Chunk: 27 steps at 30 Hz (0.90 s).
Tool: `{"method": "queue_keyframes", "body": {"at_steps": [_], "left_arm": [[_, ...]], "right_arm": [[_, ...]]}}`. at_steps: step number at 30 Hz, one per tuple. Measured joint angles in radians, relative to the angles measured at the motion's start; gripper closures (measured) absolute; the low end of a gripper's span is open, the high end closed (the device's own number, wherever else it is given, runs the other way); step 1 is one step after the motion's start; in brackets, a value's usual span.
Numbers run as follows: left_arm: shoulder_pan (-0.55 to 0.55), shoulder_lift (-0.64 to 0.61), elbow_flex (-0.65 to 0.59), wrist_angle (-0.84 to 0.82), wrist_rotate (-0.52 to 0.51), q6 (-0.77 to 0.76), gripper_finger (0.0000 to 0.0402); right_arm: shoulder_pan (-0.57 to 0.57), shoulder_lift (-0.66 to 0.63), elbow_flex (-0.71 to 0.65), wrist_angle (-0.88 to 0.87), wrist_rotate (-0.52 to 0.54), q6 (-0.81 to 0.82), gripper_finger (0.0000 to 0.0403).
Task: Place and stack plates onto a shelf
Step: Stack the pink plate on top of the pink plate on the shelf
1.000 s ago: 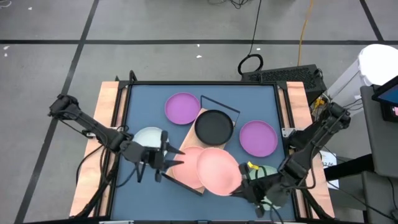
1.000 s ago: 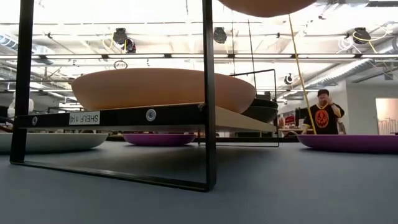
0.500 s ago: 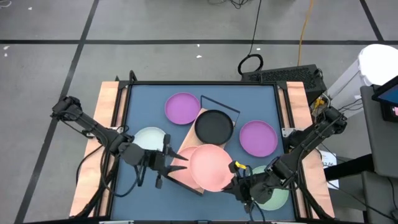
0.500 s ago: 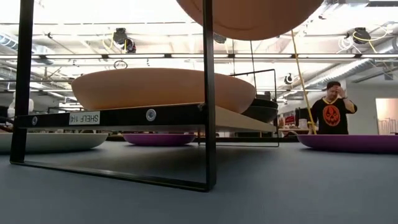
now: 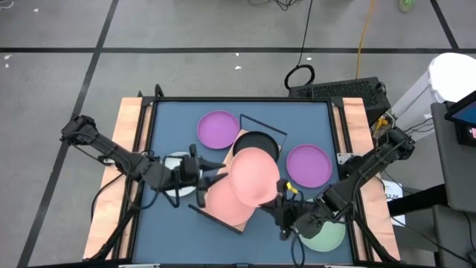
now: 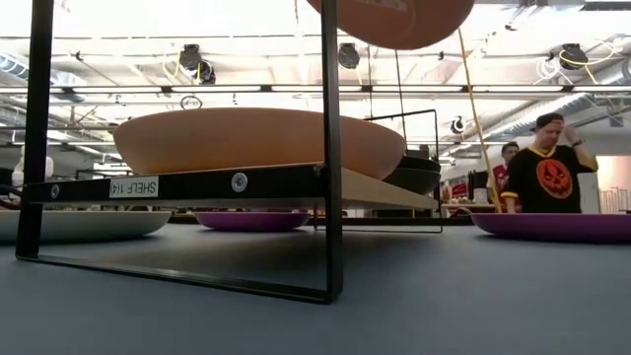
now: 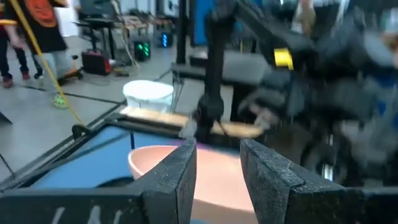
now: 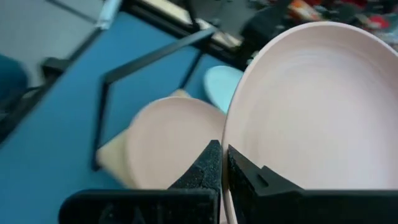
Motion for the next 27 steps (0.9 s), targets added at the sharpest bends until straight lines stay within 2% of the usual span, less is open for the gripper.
{"method": "queue_keyframes", "body": {"at_steps": [4, 11, 18, 21, 27], "left_arm": [[0.020, 0.000, 0.000, 0.030, -0.001, -0.045, 0.0273], [0.071, 0.000, 0.000, -0.054, 0.005, -0.264, 0.0273], [0.117, 0.001, 0.000, -0.164, 0.105, -0.211, 0.0273], [0.129, 0.001, 0.000, -0.178, 0.106, -0.106, 0.0273], [0.112, -0.009, 0.000, -0.217, 0.105, 0.386, 0.0273]], "right_arm": [[-0.004, 0.011, 0.000, 0.021, 0.052, -0.007, 0.0403], [-0.014, 0.063, 0.000, 0.061, 0.047, -0.070, 0.0403], [-0.039, 0.100, 0.000, 0.080, 0.061, -0.125, 0.0402], [-0.056, 0.117, 0.000, 0.101, 0.075, -0.144, 0.0402], [-0.071, 0.132, 0.000, 0.085, 0.015, -0.161, 0.0400]]}}
